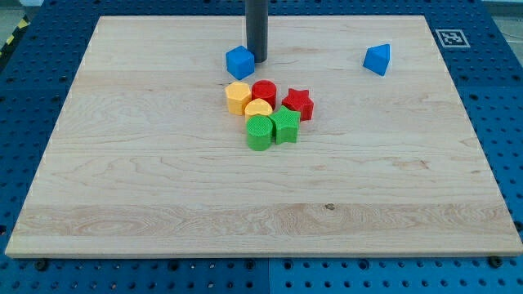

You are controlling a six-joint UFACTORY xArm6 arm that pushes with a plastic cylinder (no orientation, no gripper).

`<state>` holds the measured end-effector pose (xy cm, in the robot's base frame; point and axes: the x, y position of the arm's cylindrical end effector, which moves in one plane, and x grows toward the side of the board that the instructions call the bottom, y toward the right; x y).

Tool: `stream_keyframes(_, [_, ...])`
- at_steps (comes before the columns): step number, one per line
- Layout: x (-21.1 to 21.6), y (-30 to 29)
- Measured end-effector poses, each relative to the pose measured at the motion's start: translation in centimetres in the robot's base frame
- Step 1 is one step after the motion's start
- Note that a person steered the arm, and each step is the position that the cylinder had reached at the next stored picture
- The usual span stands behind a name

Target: Push blue cube to the left side of yellow hexagon

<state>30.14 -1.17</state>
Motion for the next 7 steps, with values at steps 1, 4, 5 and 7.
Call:
stream_keyframes(1, [0.5, -1.0])
stream_keyframes(4, [-0.3, -5.3])
stream_keyframes(5, [0.2, -7.7])
stream_keyframes(7, [1.0, -8.6])
